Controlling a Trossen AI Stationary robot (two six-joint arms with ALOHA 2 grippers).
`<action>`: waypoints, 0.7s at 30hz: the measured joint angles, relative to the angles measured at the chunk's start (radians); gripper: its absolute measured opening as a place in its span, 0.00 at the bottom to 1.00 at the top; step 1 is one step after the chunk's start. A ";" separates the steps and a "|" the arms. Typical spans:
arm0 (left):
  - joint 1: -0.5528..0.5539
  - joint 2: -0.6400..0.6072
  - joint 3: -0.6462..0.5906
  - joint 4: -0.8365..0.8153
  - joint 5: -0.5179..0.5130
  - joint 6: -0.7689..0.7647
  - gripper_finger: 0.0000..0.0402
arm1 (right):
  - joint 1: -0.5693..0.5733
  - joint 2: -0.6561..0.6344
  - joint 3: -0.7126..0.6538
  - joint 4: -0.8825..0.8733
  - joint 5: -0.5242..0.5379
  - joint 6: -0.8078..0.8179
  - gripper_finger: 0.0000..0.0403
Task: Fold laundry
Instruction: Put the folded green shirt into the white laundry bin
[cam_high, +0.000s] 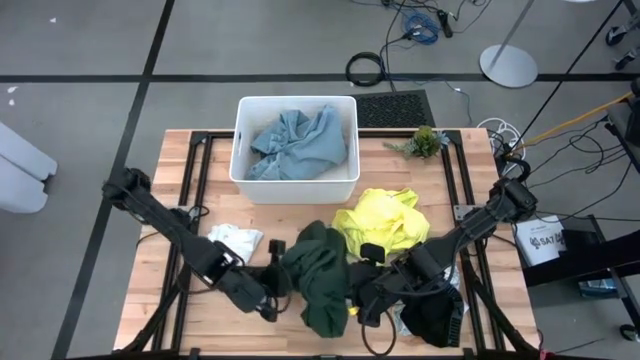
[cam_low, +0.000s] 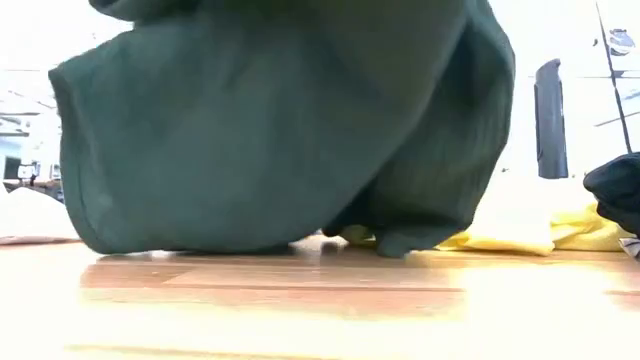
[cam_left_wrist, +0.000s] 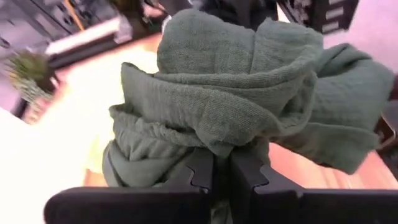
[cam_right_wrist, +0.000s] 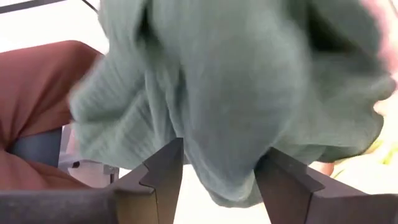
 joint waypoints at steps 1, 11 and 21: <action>0.000 -0.013 0.000 0.000 -0.014 0.010 0.05 | 0.000 0.000 0.000 -0.001 -0.001 0.000 0.44; 0.015 -0.165 0.031 -0.044 -0.246 0.117 0.05 | 0.000 0.000 0.000 0.001 -0.001 0.000 0.44; 0.119 -0.219 0.271 -0.071 -0.416 0.394 0.05 | -0.001 0.000 0.000 0.010 -0.001 -0.004 0.44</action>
